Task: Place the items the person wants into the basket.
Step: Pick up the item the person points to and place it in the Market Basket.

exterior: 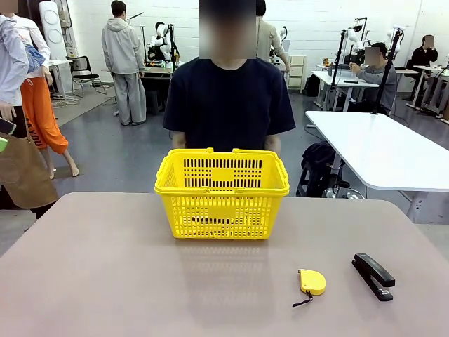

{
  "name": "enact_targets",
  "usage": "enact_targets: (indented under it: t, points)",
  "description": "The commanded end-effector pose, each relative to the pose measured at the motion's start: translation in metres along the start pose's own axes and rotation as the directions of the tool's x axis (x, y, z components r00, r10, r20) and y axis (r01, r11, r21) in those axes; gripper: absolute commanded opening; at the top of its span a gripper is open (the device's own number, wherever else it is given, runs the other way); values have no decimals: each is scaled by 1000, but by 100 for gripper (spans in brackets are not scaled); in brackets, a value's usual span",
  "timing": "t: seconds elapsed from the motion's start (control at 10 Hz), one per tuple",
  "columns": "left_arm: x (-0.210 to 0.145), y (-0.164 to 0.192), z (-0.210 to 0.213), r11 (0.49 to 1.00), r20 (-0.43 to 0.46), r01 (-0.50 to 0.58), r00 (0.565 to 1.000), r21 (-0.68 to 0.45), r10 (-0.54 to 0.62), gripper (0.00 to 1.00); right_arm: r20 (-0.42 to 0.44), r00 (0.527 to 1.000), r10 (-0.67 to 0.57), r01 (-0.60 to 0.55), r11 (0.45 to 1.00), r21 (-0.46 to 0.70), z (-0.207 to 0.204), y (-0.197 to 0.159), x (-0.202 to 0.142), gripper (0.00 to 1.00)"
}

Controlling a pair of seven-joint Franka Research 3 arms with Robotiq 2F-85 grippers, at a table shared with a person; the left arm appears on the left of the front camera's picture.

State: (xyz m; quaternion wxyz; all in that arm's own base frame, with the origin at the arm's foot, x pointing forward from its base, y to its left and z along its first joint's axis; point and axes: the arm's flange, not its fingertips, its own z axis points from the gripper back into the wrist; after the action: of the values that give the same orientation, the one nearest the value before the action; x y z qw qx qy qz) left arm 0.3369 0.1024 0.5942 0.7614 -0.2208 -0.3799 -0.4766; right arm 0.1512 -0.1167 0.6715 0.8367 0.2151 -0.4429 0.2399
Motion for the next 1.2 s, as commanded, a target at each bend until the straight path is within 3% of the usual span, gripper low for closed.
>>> enact_targets:
  t: [0.0, 0.4, 1.1]
  points:
    - [-4, -5, -2, 999, -43, -40, 998, 27, 41, 100, -15, 1000, -9, 9, 1000, -5, -1, 0, 0, 100]
    - [1, -15, -2, 995, -85, -45, 995, 86, 52, 100, -15, 1000, -9, 9, 1000, -5, -1, 0, 0, 100]
    - [5, -7, 4, 998, -66, -28, 997, 57, 31, 100, -15, 1000, -9, 9, 1000, -5, -1, 0, 0, 100]
